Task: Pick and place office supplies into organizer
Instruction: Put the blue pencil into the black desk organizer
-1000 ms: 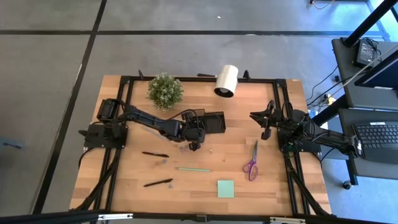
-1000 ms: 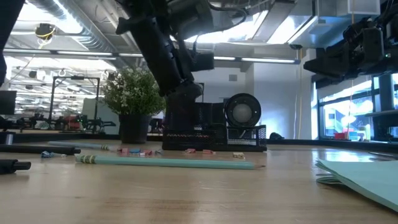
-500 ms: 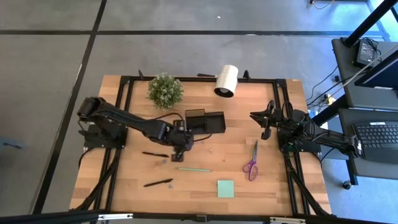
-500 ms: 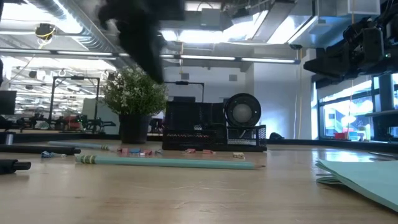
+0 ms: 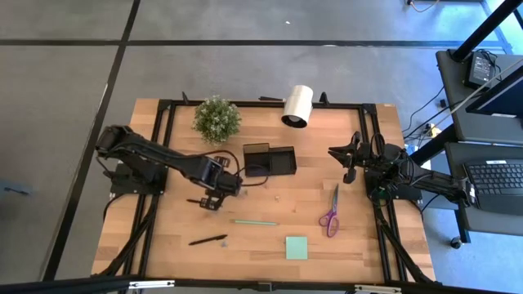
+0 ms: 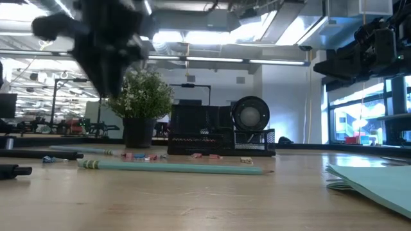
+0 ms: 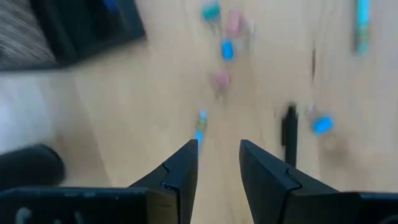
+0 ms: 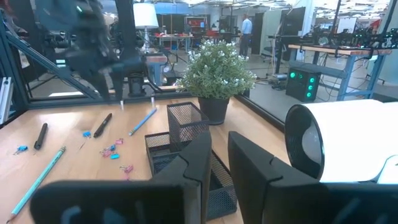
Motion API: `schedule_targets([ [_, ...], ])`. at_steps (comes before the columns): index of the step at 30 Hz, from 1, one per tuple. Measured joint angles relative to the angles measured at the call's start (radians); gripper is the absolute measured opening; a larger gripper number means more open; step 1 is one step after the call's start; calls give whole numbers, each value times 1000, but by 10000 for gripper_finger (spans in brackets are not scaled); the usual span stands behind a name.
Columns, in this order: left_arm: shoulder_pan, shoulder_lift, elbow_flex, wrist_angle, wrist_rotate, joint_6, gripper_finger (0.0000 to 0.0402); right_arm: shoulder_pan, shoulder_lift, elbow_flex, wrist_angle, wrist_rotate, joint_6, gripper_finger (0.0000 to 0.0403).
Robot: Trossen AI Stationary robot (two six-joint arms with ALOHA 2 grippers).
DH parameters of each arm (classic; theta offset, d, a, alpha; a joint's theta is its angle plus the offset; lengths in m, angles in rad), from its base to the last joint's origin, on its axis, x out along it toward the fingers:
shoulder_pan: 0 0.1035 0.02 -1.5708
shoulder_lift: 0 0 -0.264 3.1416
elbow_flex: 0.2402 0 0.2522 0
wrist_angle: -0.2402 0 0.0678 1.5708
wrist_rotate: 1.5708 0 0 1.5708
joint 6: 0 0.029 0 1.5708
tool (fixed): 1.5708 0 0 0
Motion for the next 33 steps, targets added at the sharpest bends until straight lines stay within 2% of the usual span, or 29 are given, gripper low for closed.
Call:
schedule_targets([
  [5, 29, -56, -176, 175, 84, 30, 111, 0, 0, 0, 0, 0, -26, 60],
  [8, 39, -100, -269, 288, 91, 60, 111, 0, 0, 0, 0, 0, -31, 60],
  [12, 55, -141, -343, 356, 90, 79, 111, 0, 0, 0, 0, 6, -29, 60],
  [22, 96, -136, -395, 490, 81, 175, 111, 0, 0, 0, 11, 61, -27, 60],
  [28, 111, -128, -396, 501, 83, 261, 111, 0, 0, 0, 15, 86, -26, 60],
  [33, 133, -101, -395, 512, 99, 272, 111, 0, 0, 0, 15, 86, -26, 60],
])
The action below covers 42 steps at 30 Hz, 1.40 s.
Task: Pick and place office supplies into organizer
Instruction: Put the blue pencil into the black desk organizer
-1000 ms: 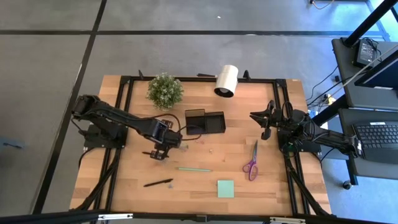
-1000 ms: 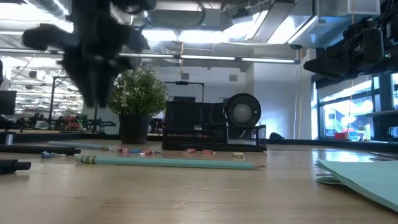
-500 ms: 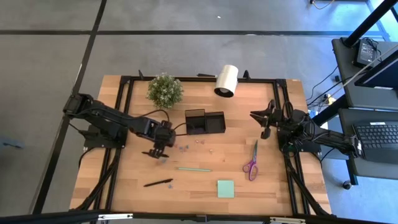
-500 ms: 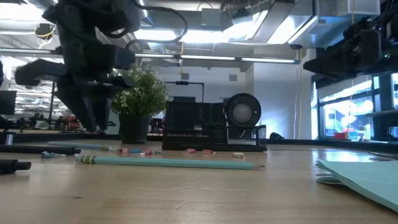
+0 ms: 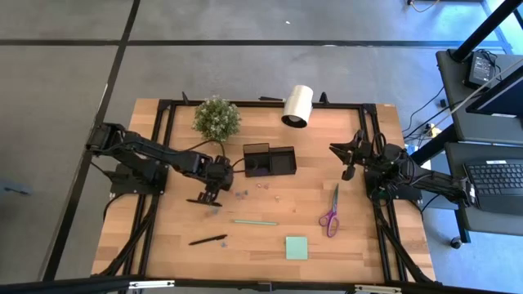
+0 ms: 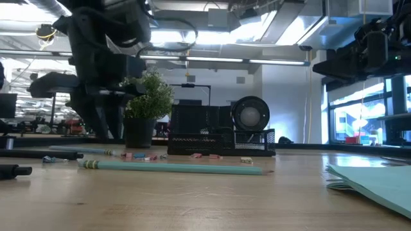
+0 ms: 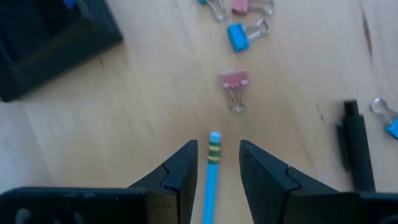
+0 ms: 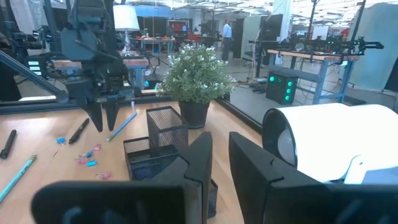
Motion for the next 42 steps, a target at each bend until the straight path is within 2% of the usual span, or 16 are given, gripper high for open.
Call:
schedule_targets([
  [12, 5, 123, 5, 8, 32, 9, 111, 0, 0, 0, 0, 2, -3, 60],
  [24, 16, 136, 6, 2, 41, 29, 109, 0, 0, 0, 0, 1, -4, 60],
  [42, 15, 136, 5, -1, 45, 80, 45, 0, 0, 0, 0, 1, -5, 60],
])
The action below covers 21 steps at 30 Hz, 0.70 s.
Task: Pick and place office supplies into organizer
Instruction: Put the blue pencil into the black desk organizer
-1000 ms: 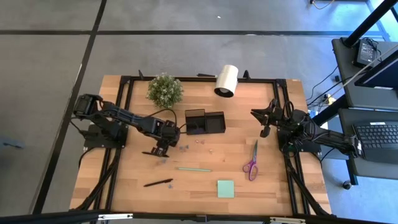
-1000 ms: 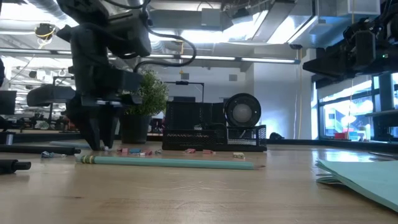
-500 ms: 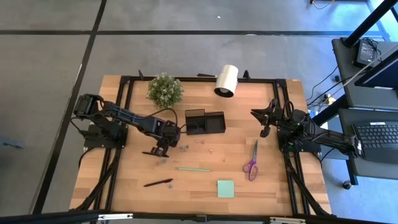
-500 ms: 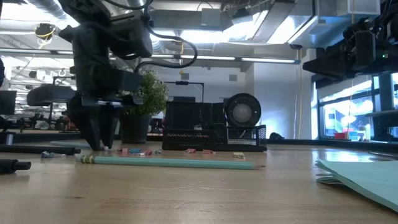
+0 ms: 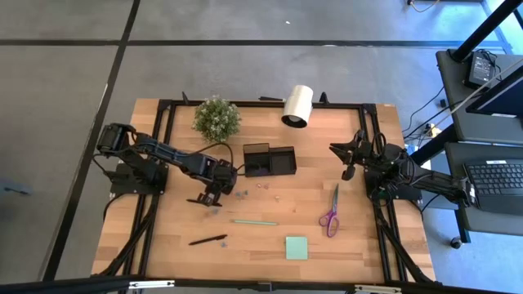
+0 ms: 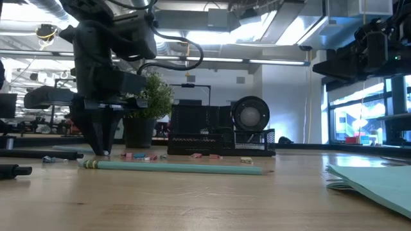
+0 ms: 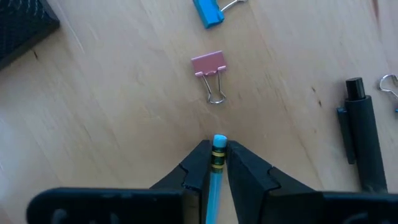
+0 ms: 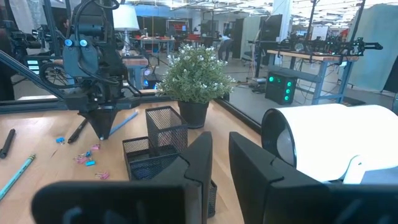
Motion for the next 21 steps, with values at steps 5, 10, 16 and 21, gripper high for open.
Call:
schedule_targets([
  [5, 0, 0, 0, 0, -1, 25, 33, 0, 0, 0, 0, 0, 0, 60],
  [10, 0, 0, 0, 2, 0, 25, 23, 0, 0, 0, 0, 0, 0, 60],
  [16, 0, -4, -1, 4, 3, -13, 18, 0, 0, 0, 0, 0, 0, 60],
  [21, 0, -53, -10, 15, 2, -87, 16, 0, 0, 0, 0, 0, -23, 60],
])
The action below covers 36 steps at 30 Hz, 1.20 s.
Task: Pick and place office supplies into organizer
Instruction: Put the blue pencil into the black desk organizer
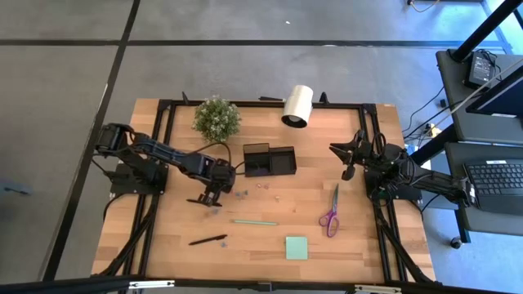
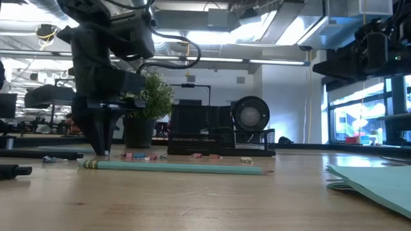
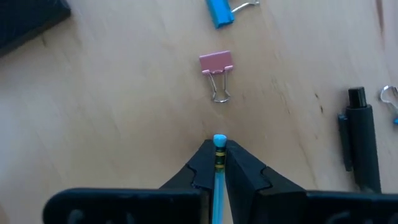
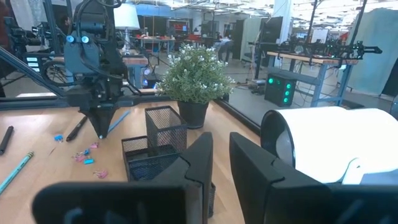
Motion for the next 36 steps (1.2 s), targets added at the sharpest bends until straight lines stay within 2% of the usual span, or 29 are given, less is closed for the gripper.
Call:
schedule_targets([
  [10, 1, -196, 1, 35, -7, -196, 15, 0, 0, 0, 0, 0, -2, 60],
  [19, 2, -394, 3, 271, -73, -340, 15, 0, 0, 0, 0, 0, 0, 60],
  [24, 2, -493, 4, 490, -189, -330, 15, 0, 0, 0, 0, 0, 0, 60],
  [30, 4, -529, 5, 801, -330, -203, 15, 0, 0, 0, 0, -1, 1, 60],
  [32, 19, -526, 6, 856, -335, -179, 15, 0, 0, 0, 0, 0, 1, 60],
  [36, 77, -496, 6, 860, -336, -210, 15, 0, 0, 0, 0, 0, 0, 60],
])
